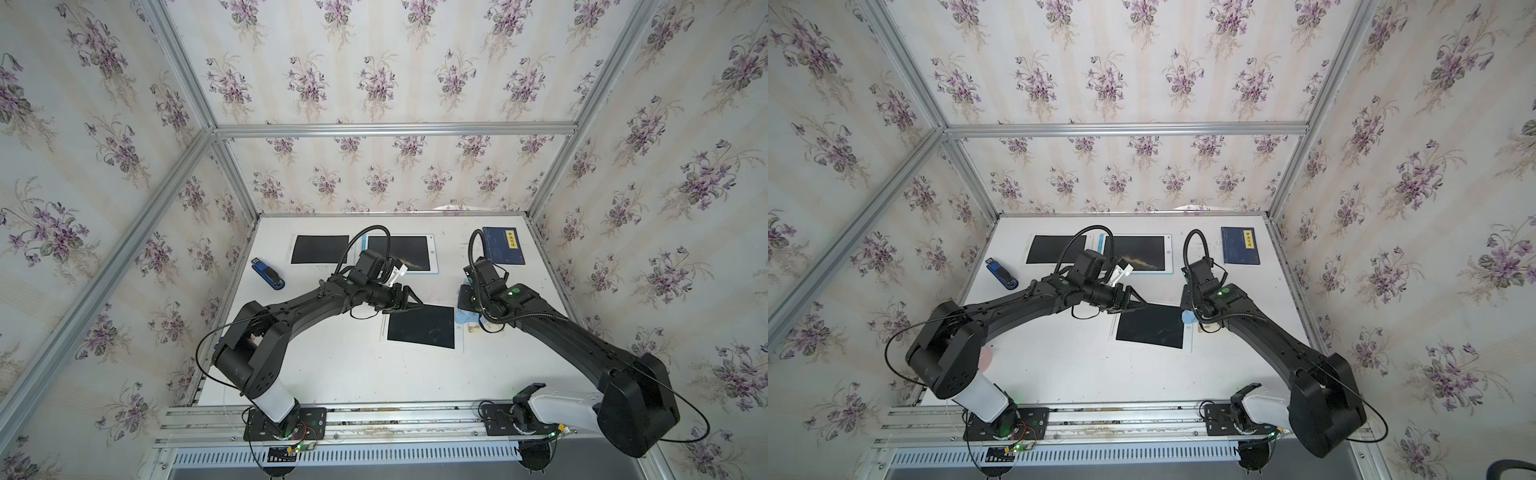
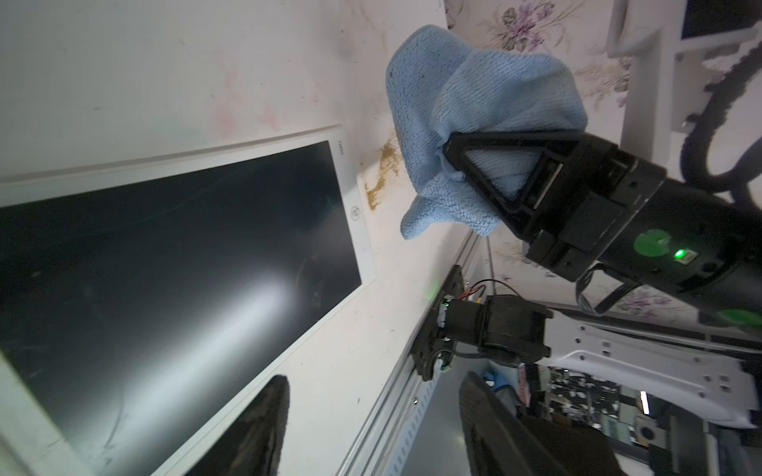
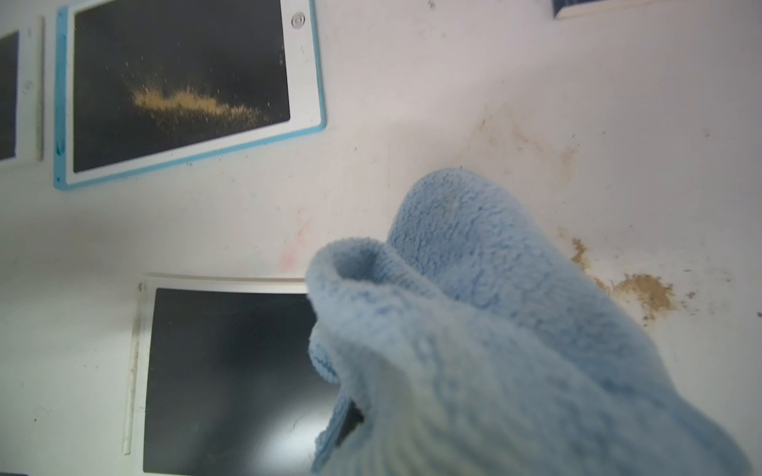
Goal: Wipe the drawing tablet
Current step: Adjust the cleaning item.
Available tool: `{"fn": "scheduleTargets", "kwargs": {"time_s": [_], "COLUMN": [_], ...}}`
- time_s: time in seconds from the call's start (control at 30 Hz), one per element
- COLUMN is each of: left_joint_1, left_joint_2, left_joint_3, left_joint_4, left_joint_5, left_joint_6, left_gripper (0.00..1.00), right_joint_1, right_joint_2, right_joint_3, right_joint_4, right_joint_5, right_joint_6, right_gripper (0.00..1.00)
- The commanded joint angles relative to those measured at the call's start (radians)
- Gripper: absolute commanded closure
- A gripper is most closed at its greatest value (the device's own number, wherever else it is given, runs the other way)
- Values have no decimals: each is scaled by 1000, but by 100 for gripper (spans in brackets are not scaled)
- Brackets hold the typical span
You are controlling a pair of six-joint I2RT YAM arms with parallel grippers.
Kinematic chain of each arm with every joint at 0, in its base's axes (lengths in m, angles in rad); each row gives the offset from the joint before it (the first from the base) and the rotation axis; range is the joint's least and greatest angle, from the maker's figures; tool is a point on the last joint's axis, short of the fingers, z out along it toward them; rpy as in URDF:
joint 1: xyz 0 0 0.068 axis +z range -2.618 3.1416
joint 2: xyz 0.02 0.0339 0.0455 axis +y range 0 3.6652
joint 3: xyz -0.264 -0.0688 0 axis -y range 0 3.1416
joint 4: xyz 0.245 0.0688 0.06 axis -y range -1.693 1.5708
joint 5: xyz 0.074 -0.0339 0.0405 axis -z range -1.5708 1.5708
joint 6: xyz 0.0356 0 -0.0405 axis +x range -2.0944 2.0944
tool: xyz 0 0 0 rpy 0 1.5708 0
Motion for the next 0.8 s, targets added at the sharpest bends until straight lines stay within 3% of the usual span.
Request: {"fn": "scheduleTargets", "kwargs": {"time_s": [0.0, 0.2, 0.43, 0.63, 0.77], "left_joint_1": [-7, -37, -87, -116, -124], "left_joint_2": [31, 116, 292, 381, 398], "left_joint_3": [-27, -17, 94, 172, 202], "left_joint_4": [314, 583, 893, 955, 941], "left_joint_5": [131, 180, 171, 151, 140], "left_joint_6": [-258, -501, -820, -931, -936], "left_gripper": [30, 27, 26, 26, 26], "right_joint_1": [-1, -1, -1, -1, -1], "right_joint_2": [-77, -131, -213, -254, -248], "right_joint_3": [-39, -92, -152, -159, -170], "right_joint_4": [110, 212, 346, 394, 429], "right_joint_5": [-5, -52, -109, -35, -83], "right_joint_6": [-10, -46, -115, -205, -225], "right_gripper": [100, 100, 100, 100, 100]}}
